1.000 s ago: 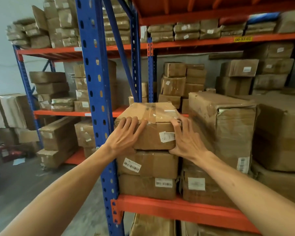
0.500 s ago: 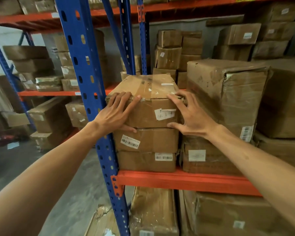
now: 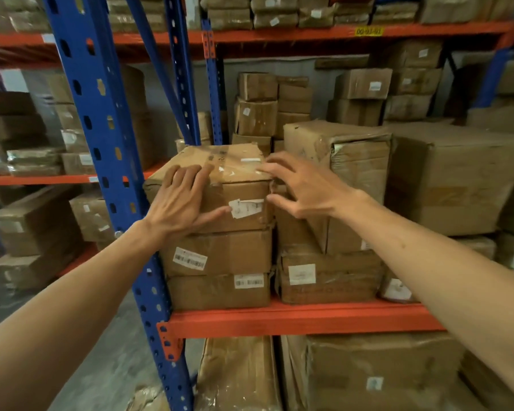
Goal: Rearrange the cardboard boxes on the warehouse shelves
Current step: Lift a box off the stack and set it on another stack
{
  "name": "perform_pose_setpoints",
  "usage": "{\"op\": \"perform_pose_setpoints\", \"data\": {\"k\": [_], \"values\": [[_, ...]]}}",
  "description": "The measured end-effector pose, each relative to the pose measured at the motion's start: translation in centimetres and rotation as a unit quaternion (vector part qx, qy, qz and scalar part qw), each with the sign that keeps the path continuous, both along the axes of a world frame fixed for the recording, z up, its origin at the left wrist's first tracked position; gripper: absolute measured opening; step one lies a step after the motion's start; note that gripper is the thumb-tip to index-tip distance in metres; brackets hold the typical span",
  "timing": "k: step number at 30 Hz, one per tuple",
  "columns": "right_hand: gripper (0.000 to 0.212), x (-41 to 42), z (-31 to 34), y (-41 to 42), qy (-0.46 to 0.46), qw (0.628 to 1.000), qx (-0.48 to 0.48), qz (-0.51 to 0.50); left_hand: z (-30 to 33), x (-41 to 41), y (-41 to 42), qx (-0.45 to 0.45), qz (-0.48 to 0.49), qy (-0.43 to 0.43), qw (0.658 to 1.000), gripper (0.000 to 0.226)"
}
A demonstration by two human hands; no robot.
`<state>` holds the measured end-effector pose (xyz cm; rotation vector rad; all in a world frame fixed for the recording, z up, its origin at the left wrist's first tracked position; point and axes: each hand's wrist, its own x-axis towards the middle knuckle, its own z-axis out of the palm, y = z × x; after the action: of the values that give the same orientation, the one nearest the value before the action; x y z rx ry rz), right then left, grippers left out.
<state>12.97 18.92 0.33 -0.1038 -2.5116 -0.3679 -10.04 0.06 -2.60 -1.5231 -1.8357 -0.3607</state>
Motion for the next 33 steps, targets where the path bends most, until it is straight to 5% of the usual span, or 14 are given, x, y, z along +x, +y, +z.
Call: {"op": "perform_pose_setpoints", "data": {"k": [7, 12, 15, 20, 27, 33], "values": [[0.062, 9.1, 6.1, 4.7, 0.157, 0.986, -0.006, -0.06, 4.1, 7.5, 6.6, 0.014, -0.083, 0.037, 0.996, 0.095], [0.097, 13.3, 1.6, 7.4, 0.214, 0.925, -0.274, -0.155, 7.3, 13.5, 12.8, 0.043, -0.11, -0.019, 0.993, 0.093], [0.125, 13.9, -3.1, 7.9, 0.165, 0.88, -0.399, -0.199, 9.4, 17.5, 16.5, -0.027, -0.101, -0.038, 0.994, 0.098], [0.149, 12.8, -10.8, 6.4, 0.09, 0.828, -0.519, -0.19, 12.1, 20.7, 19.8, -0.295, -0.015, 0.218, 0.93, 0.145], [0.158, 9.3, -13.9, 3.9, 0.203, 0.799, -0.514, -0.238, 10.5, 24.0, 20.1, -0.378, 0.074, 0.443, 0.809, 0.164], [0.16, 8.5, -14.0, 3.1, 0.251, 0.812, -0.468, -0.243, 10.1, 24.2, 18.6, -0.353, 0.107, 0.513, 0.775, 0.146]]}}
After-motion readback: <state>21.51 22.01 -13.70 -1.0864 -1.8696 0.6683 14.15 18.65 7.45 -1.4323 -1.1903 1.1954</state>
